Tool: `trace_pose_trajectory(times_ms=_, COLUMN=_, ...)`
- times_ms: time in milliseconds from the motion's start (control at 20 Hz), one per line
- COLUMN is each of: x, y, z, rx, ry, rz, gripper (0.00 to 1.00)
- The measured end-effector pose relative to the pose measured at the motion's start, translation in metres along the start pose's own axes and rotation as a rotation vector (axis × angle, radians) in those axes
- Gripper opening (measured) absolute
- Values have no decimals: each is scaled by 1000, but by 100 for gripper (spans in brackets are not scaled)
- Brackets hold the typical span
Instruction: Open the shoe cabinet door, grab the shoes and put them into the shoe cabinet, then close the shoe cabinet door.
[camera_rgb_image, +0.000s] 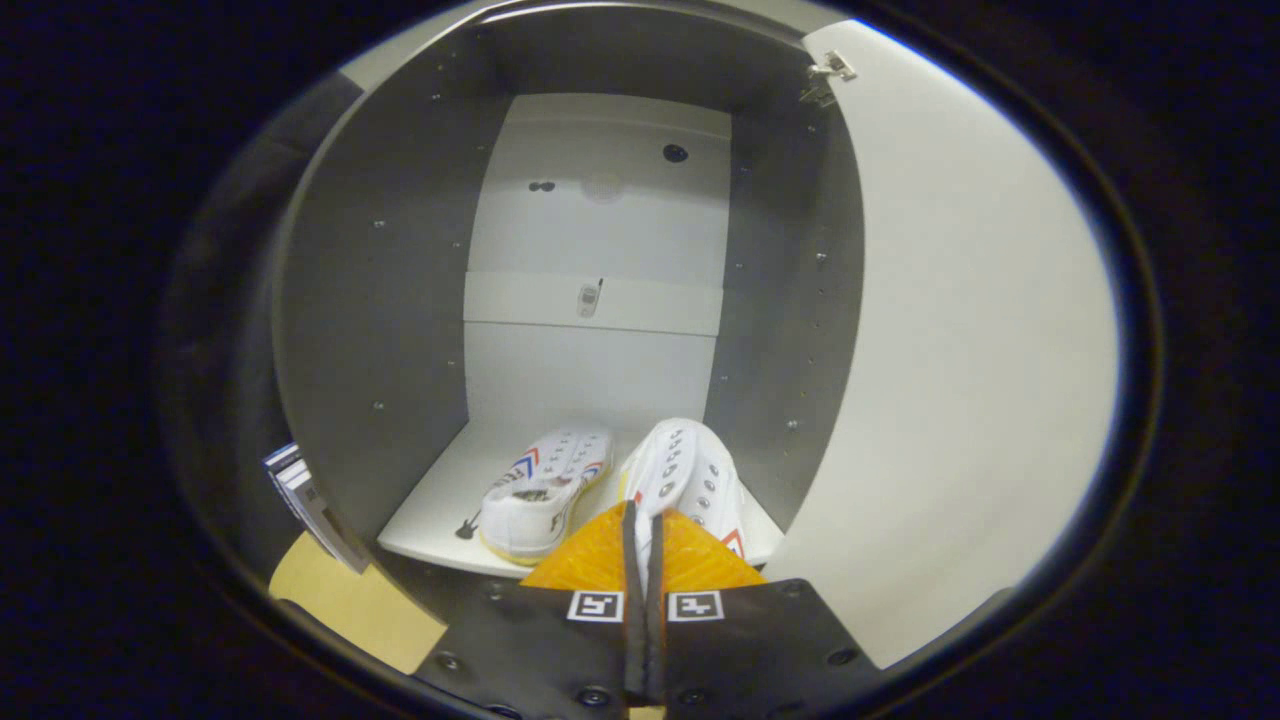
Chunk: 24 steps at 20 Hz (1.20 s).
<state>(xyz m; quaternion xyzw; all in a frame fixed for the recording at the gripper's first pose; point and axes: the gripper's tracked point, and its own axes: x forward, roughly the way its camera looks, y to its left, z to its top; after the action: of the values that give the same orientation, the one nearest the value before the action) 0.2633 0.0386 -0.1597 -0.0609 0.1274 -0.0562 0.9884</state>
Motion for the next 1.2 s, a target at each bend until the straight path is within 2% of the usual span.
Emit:
trace_pose_trajectory(times_ms=200, x=70, y=0, z=5, rx=-59, ry=29, rz=32, gripper=2)
trace_pose_trajectory(times_ms=500, x=137, y=-6, z=-7, rx=-103, ry=90, rz=42, gripper=2)
trace_pose_trajectory(times_ms=750, x=152, y=6, z=-26, rx=-117, ry=138, rz=80, gripper=2)
trace_pose_trajectory(times_ms=1100, x=153, y=9, z=-34, rx=28, ry=214, rz=102, gripper=3)
trace_pose_trajectory(times_ms=1200, x=153, y=6, z=-35, rx=72, ry=234, rz=92, gripper=7)
